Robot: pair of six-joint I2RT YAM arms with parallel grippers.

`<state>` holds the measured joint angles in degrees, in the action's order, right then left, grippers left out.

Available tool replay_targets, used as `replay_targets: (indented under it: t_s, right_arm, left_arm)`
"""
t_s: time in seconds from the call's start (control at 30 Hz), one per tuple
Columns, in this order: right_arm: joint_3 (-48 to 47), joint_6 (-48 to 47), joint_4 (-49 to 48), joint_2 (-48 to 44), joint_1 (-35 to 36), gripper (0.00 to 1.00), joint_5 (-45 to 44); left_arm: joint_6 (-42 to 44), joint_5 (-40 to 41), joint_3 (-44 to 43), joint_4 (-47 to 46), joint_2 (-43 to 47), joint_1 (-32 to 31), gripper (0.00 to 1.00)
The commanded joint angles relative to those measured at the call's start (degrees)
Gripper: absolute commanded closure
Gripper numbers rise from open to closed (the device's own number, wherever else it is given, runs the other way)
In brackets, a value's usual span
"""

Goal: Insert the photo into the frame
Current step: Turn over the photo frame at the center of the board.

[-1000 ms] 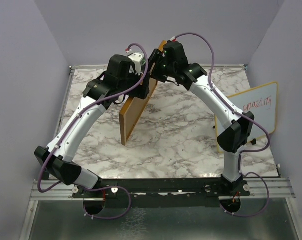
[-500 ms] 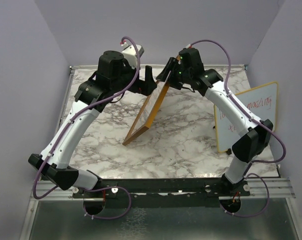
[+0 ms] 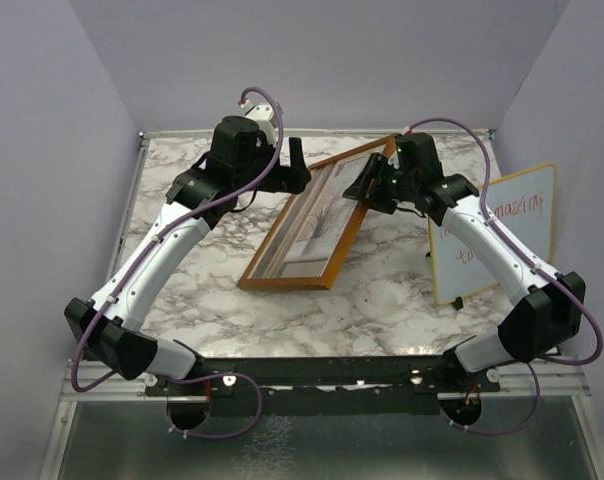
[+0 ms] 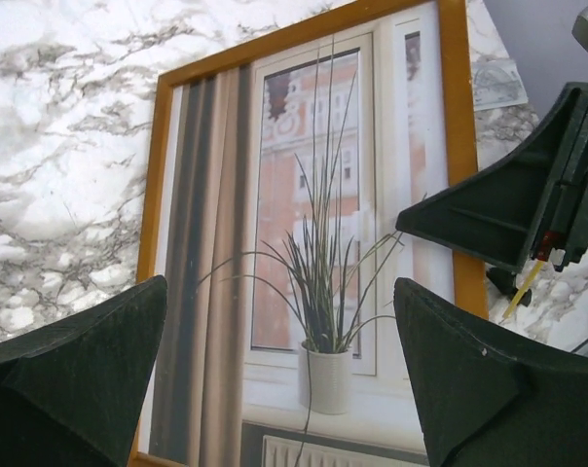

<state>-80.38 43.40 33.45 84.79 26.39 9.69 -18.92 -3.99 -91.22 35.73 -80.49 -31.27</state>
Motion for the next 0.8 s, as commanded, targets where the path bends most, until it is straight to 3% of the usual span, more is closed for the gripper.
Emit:
replay_targets:
  t_s: [0.0, 0.2, 0.47, 0.77]
  right_arm:
    - [4.5, -4.5, -8.7, -1.2, -1.7, 0.42, 8.4]
    - [9.6, -6.5, -18.6, 0.8, -2.1, 0.43, 13.3]
    - [18.9, -1.9, -37.2, 4.0, -2.1, 0.45, 18.4]
    - [24.0, 1.2, -43.6, 7.7, -2.0, 0.45, 16.9]
  left_arm:
    - [-4.4, 4.9, 4.0, -3.1, -0.1, -0.3, 0.02]
    - [-7.2, 12.4, 11.1, -3.6, -0.5, -0.2, 0.02]
    - [-8.8, 18.1, 16.3, -3.6, -1.1, 0.1, 0.02]
    - [-9.8, 24.8, 19.5, -4.1, -4.2, 0.5, 0.02]
